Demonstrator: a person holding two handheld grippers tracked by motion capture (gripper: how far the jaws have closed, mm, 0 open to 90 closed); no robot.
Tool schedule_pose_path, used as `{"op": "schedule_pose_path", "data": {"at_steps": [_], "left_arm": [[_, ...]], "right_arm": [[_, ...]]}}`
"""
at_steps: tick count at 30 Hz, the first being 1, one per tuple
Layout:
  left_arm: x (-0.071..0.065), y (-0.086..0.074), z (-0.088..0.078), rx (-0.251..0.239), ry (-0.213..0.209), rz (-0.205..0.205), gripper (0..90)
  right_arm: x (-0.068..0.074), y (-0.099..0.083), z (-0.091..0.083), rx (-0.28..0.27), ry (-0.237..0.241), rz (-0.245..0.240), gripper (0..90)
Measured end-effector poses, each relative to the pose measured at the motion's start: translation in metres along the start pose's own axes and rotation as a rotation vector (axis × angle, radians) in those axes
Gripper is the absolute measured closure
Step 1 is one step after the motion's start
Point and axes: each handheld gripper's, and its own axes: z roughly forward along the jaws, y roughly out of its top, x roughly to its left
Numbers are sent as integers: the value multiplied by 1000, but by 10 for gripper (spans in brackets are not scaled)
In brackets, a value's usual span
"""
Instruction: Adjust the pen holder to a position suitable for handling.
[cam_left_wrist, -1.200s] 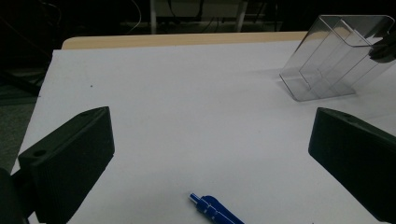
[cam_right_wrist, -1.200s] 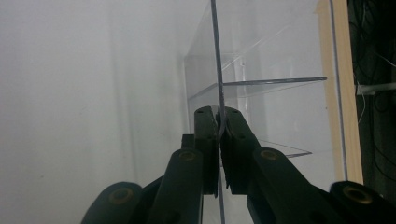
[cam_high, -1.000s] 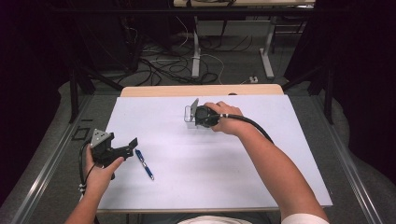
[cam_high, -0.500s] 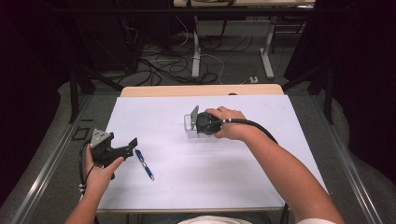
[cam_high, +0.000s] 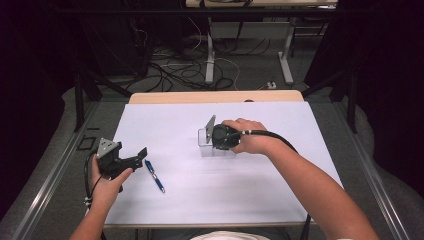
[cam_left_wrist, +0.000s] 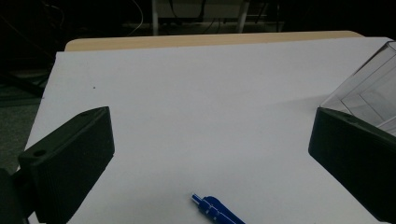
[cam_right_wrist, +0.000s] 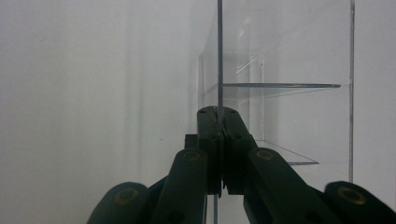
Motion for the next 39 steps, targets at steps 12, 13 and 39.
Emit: {"op": "schedule_pose_path", "data": {"at_steps": [12,13,39], "left_arm": [[0,0,0,-2,1,0,2],[0,0,0,-1,0,-2,1],[-1,0,-1,8,-4,-8,2]], "right_arm": [[-4,-1,3,-13,1,45,867],[-4,-1,3,-17,3,70,865],[4,-20,-27,-247,-188,250,334]]}}
